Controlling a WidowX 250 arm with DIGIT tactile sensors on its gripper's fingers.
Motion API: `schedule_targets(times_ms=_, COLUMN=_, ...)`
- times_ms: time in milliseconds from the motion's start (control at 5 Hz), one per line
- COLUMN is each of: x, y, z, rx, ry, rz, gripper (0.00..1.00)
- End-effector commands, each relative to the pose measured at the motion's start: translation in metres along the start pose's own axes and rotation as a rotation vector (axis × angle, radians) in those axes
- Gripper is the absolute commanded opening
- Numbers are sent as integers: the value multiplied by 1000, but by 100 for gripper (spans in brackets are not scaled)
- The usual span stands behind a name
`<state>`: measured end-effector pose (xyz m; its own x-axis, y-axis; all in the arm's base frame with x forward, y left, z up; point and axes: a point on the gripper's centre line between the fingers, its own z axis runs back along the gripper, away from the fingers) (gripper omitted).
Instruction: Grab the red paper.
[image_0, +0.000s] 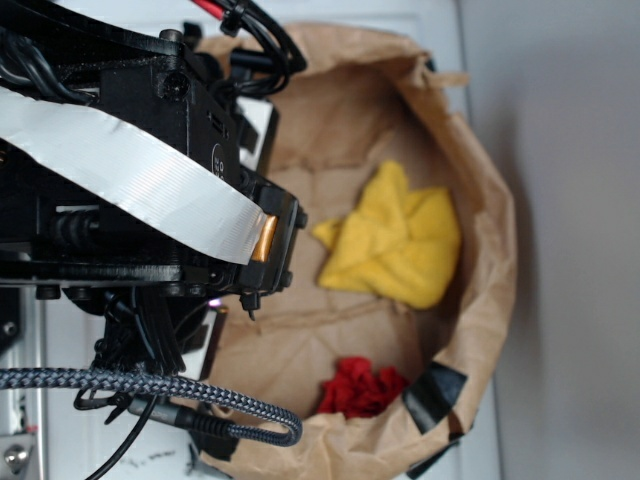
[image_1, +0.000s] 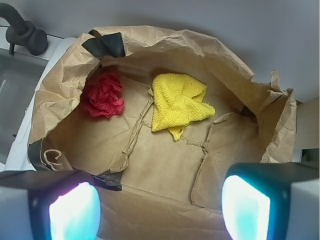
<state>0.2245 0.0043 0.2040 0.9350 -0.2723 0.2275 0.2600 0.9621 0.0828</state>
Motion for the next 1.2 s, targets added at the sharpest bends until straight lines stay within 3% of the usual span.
schedule_targets(times_ms=0, x=30, y=13, z=-23, rx=27, ry=-86, rz=-6, gripper=100)
schedule_targets(times_ms=400, x=43, y=7, z=-62, rx=32, ry=-258, rz=-35, gripper=100)
schedule_targets(times_ms=800, x=43, y=3, z=-103, rx=-26, ry=-266, rz=-107, gripper=100)
schedule_targets(times_ms=1000, x=51, y=-6, z=-108, rx=-146, ry=-286, rz=-192, gripper=100)
